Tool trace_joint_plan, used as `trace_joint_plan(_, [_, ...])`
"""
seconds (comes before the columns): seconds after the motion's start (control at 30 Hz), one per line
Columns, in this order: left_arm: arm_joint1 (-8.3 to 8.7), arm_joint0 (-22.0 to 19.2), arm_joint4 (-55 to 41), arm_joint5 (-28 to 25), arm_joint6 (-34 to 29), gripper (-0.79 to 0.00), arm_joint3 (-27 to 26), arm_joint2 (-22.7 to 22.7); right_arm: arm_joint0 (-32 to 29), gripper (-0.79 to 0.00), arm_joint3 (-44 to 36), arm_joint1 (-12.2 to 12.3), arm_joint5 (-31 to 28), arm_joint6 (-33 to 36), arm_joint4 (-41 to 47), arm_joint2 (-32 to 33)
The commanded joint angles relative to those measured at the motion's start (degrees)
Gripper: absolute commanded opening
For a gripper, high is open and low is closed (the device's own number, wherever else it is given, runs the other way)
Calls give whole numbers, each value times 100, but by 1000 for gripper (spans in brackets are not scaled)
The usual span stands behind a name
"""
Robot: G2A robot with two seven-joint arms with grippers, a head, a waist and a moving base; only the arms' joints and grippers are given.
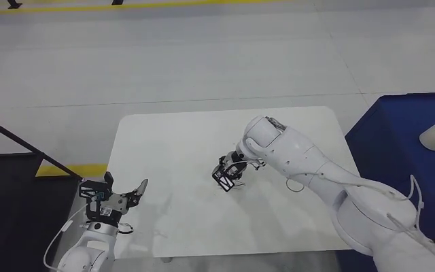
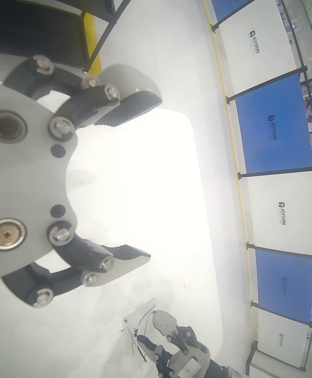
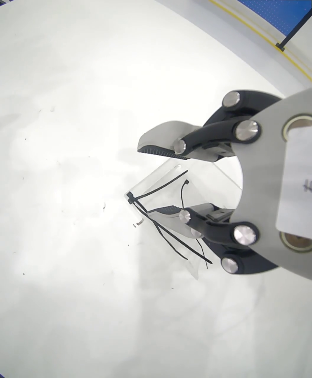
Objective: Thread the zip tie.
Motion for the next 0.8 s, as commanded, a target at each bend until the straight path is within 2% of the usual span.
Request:
trace_joint_plan(0.0, [0,0,0,1,-2,0,0,0,37,-440,-84,28,0,0,-42,0])
trace_joint_plan(0.1, [0,0,0,1,-2,0,0,0,92,-453,-404,155,0,-1,133,0])
trace_joint_plan(0.17, [0,0,0,1,-2,0,0,0,79,-499,-641,303,0,0,145,0])
trace_joint_plan(0.37, [0,0,0,1,-2,0,0,0,5,-477,-1377,845,0,0,69,0])
trace_joint_plan(0.6, [0,0,0,1,-2,0,0,0,-26,-499,-1896,1472,0,0,256,0])
trace_joint_plan(0.77, [0,0,0,1,-2,0,0,0,-51,-542,-2142,1688,0,1,286,0])
